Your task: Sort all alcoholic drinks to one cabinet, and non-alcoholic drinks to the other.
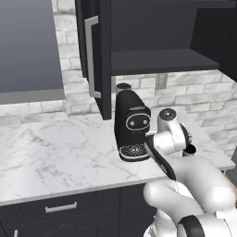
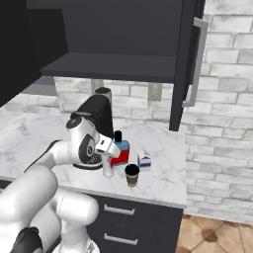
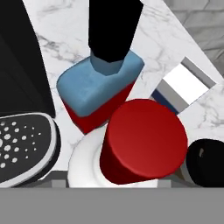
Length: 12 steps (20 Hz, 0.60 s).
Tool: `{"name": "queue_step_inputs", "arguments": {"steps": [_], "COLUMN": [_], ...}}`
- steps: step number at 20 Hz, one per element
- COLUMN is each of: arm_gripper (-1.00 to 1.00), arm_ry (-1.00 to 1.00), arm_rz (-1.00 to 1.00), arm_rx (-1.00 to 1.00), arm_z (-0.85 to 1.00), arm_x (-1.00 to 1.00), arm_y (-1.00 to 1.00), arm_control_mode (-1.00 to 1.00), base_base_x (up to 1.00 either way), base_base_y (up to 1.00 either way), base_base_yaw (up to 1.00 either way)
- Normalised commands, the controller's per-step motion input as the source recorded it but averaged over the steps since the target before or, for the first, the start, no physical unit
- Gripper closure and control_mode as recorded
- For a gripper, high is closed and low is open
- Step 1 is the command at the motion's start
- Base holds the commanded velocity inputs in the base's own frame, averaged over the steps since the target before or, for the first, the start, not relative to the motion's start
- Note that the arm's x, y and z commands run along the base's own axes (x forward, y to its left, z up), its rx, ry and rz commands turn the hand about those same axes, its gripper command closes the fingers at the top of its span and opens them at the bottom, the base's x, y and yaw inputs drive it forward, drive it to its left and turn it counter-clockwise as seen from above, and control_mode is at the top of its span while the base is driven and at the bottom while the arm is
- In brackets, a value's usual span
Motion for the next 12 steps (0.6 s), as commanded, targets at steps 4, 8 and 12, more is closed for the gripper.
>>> {"name": "queue_step_inputs", "arguments": {"steps": [4,8,12], "arm_gripper": [1.0,1.0,1.0], "arm_ry": [0.0,-0.03,-0.06], "arm_rz": [0.07,0.09,0.13], "arm_rx": [0.01,0.0,-0.01], "arm_z": [1.0,1.0,1.0], "arm_x": [-0.19,-0.33,-0.11], "arm_y": [0.17,0.08,0.22], "arm_control_mode": [-1.0,-1.0,-1.0], "base_base_x": [0.0,0.0,0.0], "base_base_y": [0.0,0.0,0.0], "base_base_yaw": [0.0,0.0,0.0]}}
